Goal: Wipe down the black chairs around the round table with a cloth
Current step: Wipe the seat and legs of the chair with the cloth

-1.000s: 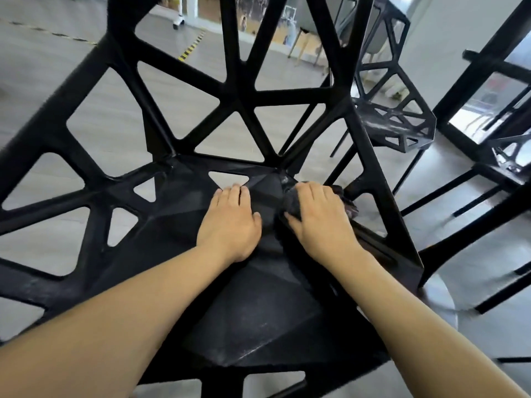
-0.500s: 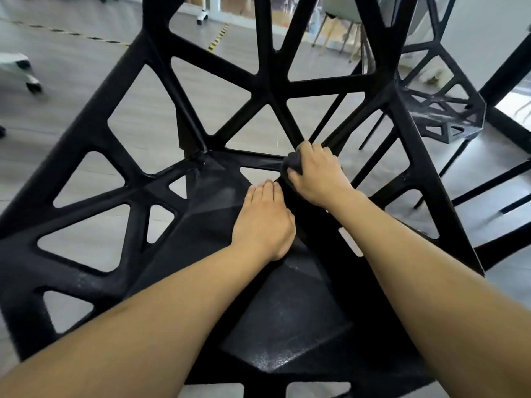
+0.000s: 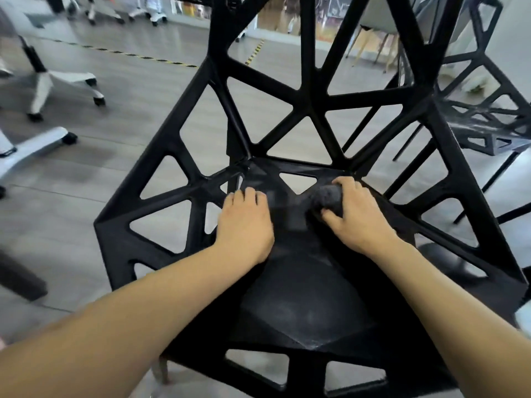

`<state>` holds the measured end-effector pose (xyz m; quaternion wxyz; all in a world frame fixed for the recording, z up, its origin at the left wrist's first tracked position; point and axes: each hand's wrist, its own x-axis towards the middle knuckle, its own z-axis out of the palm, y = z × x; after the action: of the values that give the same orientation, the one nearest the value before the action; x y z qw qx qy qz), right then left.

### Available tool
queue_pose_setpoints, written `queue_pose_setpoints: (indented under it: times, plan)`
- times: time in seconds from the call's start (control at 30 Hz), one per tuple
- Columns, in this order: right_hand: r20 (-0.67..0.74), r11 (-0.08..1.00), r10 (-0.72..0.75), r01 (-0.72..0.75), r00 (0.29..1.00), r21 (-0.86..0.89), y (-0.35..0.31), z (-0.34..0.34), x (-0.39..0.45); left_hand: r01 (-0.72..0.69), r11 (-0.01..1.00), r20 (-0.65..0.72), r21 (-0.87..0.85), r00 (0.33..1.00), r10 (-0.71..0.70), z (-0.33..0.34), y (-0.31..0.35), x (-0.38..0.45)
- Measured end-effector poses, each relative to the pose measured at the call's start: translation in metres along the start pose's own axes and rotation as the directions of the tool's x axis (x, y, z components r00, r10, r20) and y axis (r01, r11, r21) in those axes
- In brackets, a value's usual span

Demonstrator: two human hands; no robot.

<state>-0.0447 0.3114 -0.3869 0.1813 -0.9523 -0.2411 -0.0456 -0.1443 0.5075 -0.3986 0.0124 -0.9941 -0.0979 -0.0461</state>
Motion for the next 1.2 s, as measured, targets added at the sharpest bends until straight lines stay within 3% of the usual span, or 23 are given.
queue_pose_setpoints:
  times: [0.13,0.23,0.4,0.53,0.6,0.73,0.9,1.1,1.2]
  plan:
    - [0.139,0.955,-0.28,0.261,0.95,0.137,-0.06,0.027,0.007,0.01,0.992,-0.005,0.123,1.0,-0.009,-0.004,-0.051,-0.023]
    - [0.119,0.926,-0.376,0.375,0.919,0.037,-0.101,0.045,0.042,-0.023,0.997,-0.026,0.076,0.999,0.025,-0.003,-0.052,-0.025]
    - [0.04,0.945,-0.31,0.313,0.95,-0.092,-0.115,0.06,0.106,-0.043,0.997,-0.065,0.065,0.997,0.047,-0.002,-0.053,-0.029]
    - [-0.142,0.941,-0.179,0.127,0.974,-0.315,-0.122,0.078,0.124,-0.04,0.998,-0.082,0.043,0.996,0.043,-0.001,-0.052,-0.029]
    - [-0.236,0.942,-0.149,0.066,0.96,-0.328,-0.129,0.087,0.125,-0.036,0.999,-0.096,0.037,0.995,0.039,0.001,-0.053,-0.028]
    - [-0.054,0.96,-0.181,0.164,0.982,-0.226,-0.123,0.066,0.127,-0.034,0.999,-0.098,0.043,0.994,0.038,0.0,-0.053,-0.03]
    - [0.161,0.953,-0.297,0.302,0.941,-0.008,-0.117,0.039,0.089,-0.001,0.998,-0.09,0.056,0.996,0.006,-0.006,-0.052,-0.03]
    - [0.228,0.909,-0.415,0.392,0.881,0.141,-0.098,0.012,-0.025,0.023,0.999,-0.049,0.045,0.999,-0.021,-0.008,-0.051,-0.03]
    - [0.174,0.94,-0.34,0.331,0.924,0.078,-0.075,0.011,-0.043,0.038,0.999,-0.058,0.028,0.998,-0.037,-0.006,-0.051,-0.03]
